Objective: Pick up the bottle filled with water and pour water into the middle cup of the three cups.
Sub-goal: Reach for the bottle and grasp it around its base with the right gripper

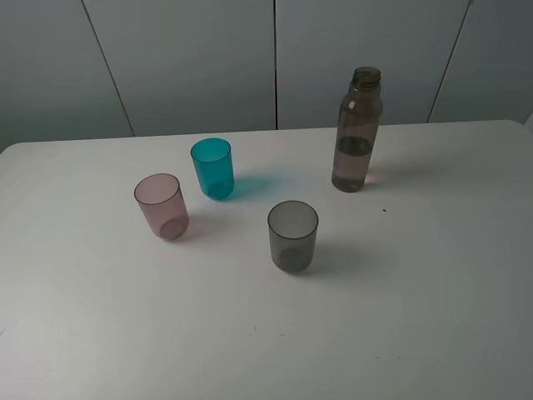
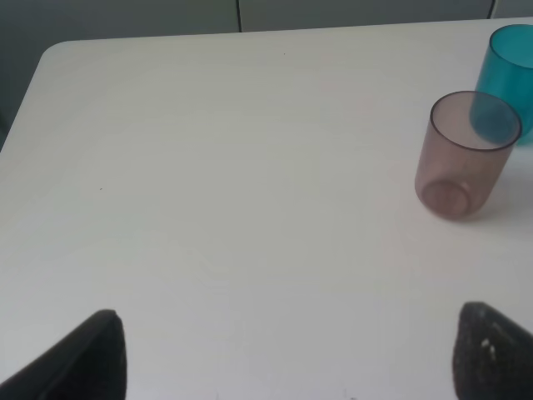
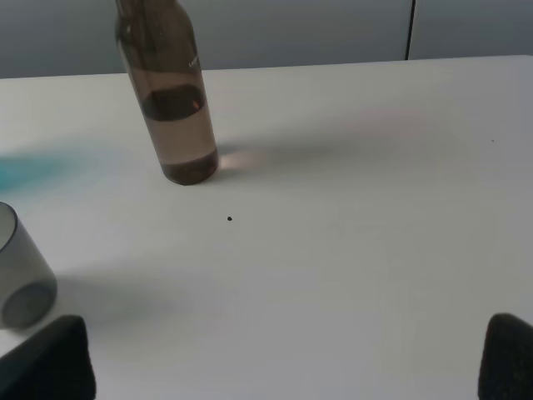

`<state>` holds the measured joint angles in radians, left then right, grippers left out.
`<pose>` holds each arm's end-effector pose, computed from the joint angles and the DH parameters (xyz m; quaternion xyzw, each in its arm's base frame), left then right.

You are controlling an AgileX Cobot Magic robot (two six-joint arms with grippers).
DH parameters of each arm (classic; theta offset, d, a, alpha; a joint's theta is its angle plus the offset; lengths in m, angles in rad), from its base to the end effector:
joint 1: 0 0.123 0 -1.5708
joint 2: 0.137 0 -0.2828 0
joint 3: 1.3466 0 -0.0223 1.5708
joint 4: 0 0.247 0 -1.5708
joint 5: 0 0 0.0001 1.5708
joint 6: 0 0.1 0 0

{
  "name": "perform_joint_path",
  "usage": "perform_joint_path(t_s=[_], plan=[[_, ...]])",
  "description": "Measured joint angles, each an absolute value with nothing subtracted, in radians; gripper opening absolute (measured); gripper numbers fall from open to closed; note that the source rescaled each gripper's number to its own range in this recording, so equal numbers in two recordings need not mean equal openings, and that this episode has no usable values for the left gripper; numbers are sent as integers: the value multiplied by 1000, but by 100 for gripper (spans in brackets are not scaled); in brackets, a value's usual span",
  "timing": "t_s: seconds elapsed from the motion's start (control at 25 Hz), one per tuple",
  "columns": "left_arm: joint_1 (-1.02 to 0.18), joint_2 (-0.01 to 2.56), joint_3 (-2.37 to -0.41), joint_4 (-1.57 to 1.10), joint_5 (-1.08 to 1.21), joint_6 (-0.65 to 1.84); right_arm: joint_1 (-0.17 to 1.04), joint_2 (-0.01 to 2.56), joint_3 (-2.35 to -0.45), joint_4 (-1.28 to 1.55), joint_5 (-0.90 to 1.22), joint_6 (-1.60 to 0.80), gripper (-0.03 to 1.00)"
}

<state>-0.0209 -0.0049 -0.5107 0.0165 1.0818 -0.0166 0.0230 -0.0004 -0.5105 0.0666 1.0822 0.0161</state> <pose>-0.0008 0.0015 0.2725 0.0014 0.8546 -0.0015 0.5192 -0.0004 0.0059 0.2725 -0.0048 0.8555 0.0433 0.5160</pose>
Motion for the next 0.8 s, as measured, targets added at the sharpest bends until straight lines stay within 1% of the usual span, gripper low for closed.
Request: perform_joint_path(t_s=[0.8], plan=[[-21,-5,-511,17,1082,-20,23,0,-510,67,1082,16,100]])
